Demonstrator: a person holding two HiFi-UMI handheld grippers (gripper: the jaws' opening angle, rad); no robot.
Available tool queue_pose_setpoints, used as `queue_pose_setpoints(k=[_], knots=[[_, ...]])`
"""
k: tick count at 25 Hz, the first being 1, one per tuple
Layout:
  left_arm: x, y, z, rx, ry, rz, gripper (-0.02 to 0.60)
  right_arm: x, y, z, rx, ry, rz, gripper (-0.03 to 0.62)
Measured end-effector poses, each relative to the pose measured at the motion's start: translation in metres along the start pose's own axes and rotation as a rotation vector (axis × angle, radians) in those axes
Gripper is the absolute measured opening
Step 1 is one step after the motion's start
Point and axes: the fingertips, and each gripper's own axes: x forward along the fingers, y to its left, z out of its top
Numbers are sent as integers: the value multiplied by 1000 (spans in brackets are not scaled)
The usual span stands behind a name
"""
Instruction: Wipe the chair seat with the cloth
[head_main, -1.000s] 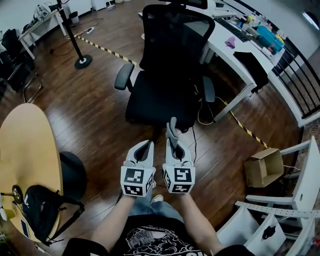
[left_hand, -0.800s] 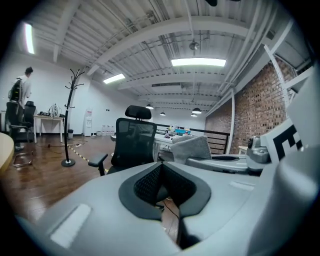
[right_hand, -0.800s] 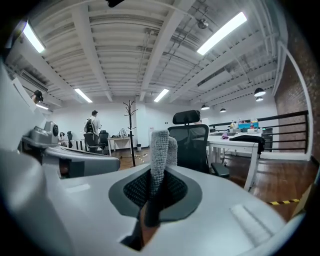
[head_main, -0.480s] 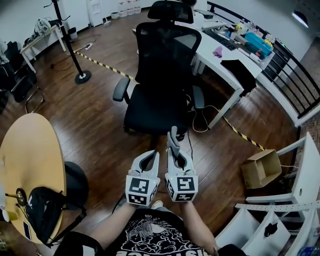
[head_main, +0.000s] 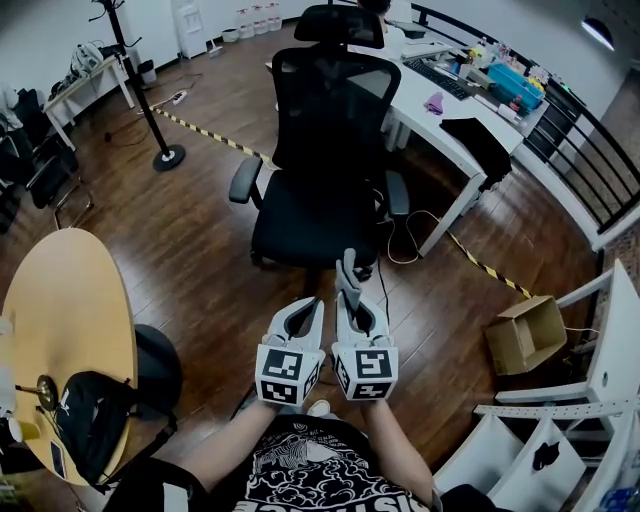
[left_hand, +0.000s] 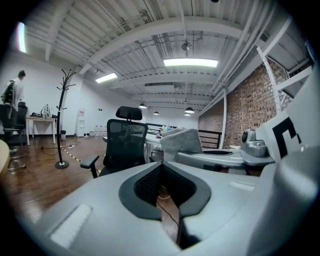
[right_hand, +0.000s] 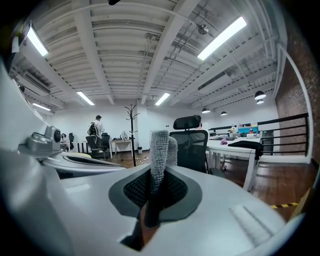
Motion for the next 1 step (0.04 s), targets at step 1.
queue_pose_setpoints(k=[1], knots=[[0, 1, 0, -1, 1, -1, 5, 0, 0, 0, 1, 1, -3, 7]])
